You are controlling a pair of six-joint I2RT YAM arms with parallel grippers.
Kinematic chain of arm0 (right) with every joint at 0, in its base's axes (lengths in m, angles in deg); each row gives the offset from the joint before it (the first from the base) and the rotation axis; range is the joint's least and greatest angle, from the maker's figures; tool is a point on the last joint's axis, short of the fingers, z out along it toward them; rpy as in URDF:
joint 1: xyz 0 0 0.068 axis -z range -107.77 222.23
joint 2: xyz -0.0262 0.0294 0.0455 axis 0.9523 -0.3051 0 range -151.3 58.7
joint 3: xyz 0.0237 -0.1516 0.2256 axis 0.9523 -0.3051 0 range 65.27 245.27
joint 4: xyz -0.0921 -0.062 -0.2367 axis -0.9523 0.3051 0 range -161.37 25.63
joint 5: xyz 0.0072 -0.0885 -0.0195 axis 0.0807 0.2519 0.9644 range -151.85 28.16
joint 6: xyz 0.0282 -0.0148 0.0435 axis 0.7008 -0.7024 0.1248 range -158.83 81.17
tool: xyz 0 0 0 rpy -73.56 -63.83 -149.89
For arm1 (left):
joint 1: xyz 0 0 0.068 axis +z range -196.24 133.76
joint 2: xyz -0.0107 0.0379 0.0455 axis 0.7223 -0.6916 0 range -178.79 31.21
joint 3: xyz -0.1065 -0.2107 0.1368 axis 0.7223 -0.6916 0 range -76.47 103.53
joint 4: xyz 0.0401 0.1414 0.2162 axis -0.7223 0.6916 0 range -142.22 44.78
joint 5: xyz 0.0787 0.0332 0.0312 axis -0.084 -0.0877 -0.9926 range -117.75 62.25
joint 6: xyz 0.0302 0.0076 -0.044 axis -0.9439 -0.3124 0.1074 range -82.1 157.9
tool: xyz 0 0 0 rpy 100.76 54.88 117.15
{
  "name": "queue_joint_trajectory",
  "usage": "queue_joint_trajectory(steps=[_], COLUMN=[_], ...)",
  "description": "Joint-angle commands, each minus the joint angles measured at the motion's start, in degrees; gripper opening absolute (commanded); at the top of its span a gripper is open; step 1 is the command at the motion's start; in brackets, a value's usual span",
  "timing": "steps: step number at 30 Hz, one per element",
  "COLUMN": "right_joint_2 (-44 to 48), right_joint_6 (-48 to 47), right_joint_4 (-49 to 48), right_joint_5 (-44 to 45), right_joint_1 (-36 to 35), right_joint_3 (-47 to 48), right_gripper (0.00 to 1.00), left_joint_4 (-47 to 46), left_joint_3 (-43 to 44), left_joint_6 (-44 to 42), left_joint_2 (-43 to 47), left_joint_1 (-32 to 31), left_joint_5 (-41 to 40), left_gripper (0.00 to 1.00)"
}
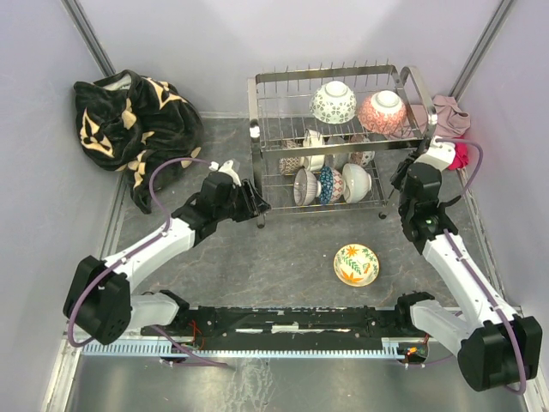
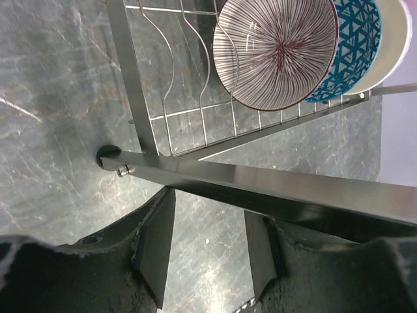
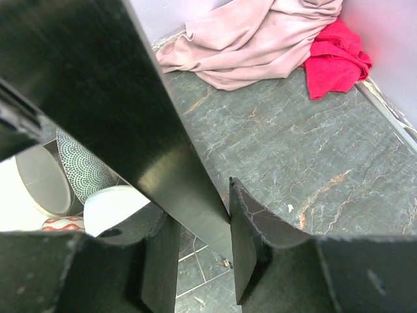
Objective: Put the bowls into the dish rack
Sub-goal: Adjust the dish rack at the center of the board.
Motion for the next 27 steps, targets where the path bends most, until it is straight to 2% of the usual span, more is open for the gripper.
queue_joint_trajectory(steps=[1, 4, 7, 13, 18, 27], right_joint_2=[-4.06, -5.24, -3.01, 2.78, 7.19, 16.78], right_joint_6=[8.37, 7.87, 6.94, 6.59, 6.98, 9.09], right_joint_4=[1.46, 2.26, 4.31, 12.75, 19.62, 30.74], right_joint_5=[-6.03, -9.74, -12.48, -18.86, -23.84, -29.67], right_joint_1=[1.57, 2.99, 3.44, 3.54, 3.53, 3.49], right_joint_3=[-0.83, 1.21, 2.52, 4.06, 4.07, 1.99], right_gripper=[0.05, 0.06, 0.12, 0.41, 0.55, 0.58], left_joint_4=[-6.63, -6.2, -3.99, 5.96, 11.63, 15.41], left_joint_3=[5.16, 5.1, 4.36, 4.29, 3.41, 3.22], left_joint_6=[-4.84, -5.14, -4.91, -4.98, -4.74, -4.71], left_joint_2=[-3.24, -3.31, 0.87, 13.32, 21.2, 26.08], left_joint_1=[1.74, 2.29, 2.28, 2.31, 2.3, 2.33], left_joint_5=[-1.37, -0.04, 0.09, -0.12, -0.87, 0.91], left_gripper=[0.53, 0.53, 0.54, 0.58, 0.61, 0.61])
